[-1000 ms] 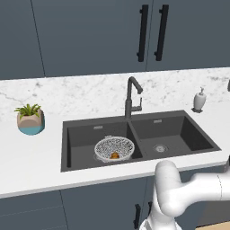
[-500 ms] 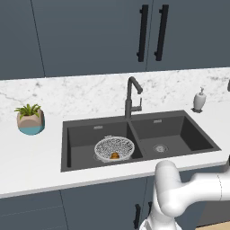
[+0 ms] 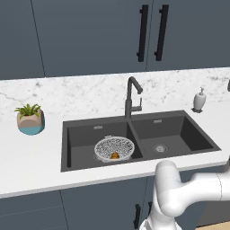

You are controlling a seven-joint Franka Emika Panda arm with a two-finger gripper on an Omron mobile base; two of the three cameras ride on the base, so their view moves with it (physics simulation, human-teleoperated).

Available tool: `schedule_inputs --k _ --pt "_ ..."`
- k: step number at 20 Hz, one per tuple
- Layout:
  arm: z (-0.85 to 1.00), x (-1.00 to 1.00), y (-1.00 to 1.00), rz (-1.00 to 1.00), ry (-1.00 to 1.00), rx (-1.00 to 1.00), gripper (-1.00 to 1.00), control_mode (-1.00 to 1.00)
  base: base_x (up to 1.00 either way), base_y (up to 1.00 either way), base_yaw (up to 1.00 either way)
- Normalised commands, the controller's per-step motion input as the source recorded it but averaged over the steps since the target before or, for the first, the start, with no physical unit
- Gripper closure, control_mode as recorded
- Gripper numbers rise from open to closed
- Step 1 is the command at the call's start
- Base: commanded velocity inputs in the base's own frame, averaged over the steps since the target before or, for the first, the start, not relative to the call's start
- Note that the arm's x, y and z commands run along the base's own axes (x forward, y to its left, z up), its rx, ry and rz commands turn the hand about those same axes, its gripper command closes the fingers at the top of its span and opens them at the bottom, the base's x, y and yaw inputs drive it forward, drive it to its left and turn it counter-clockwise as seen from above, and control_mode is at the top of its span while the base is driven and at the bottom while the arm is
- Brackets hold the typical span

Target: Put the colander in the sink, put the peach, orange in the colander, and turn on the sink faucet and pour water over the colander.

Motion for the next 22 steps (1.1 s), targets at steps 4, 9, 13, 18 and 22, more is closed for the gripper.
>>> schedule_inputs --k 4,9,13,18,22 --pt "0.38 -0.35 0.38 0.0 0.0 0.0 1.0 -1.0 0.0 0.0 0.0" --pt "0.3 -0.39 0.59 0.01 0.0 0.0 1.0 -1.0 0.0 0.0 0.0" --pt "0.07 -0.52 0.8 0.03 0.0 0.0 1.0 -1.0 0.0 0.0 0.0" --pt "0.11 -0.57 0.82 0.02 0.0 0.0 1.0 -1.0 0.0 0.0 0.0" --pt "0.3 -0.18 0.83 0.04 0.0 0.01 1.0 -1.0 0.0 0.0 0.0"
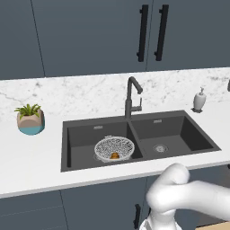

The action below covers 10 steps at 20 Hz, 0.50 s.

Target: Put the colander in the sink, put the peach, orange in the colander, and turn on the sink faucet and pour water over the colander.

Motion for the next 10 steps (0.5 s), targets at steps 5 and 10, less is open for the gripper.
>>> schedule_inputs --k 5,10 --pt "0.52 0.0 0.77 0.05 0.0 0.06 1.0 -1.0 0.0 0.0 0.0" --pt "0.35 0.0 0.89 0.06 0.1 0.03 1.0 -1.0 0.0 0.0 0.0"
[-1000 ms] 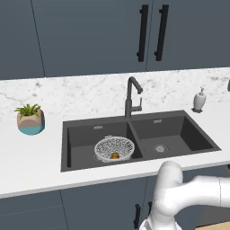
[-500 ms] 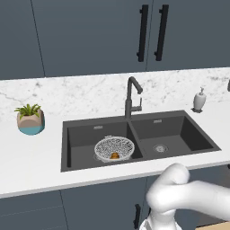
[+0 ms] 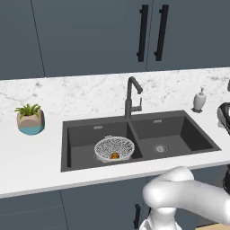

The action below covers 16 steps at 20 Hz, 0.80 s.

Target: Put the colander in the sink, put the peach, orange in the colander, and turn on the sink faucet and pour water over the colander.

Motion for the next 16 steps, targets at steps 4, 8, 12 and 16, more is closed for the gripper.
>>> schedule_inputs --k 4,8,12,16 --pt "0.26 0.0 0.91 0.06 0.09 0.03 1.0 -1.0 0.0 0.0 0.0" --pt "0.14 -0.06 0.97 0.06 0.05 0.02 1.0 -1.0 0.0 0.0 0.0" --pt "0.02 -0.31 1.0 0.07 0.01 0.0 1.0 -1.0 0.0 0.0 0.0" --pt "0.0 -0.35 1.0 0.1 0.0 0.0 1.0 -1.0 0.0 0.0 0.0"
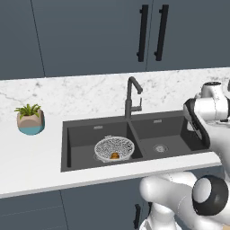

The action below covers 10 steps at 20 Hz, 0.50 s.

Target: Put the colander in the sink, put the peach, orange in the colander, and turn on the sink faucet and pour water over the colander.

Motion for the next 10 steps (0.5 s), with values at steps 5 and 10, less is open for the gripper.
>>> schedule_inputs --k 5,10 --pt "0.0 -0.04 1.0 0.12 0.0 0.0 1.0 -1.0 0.0 0.0 0.0" --pt "0.0 0.07 1.0 0.13 0.03 0.06 1.0 -1.0 0.0 0.0 0.0"
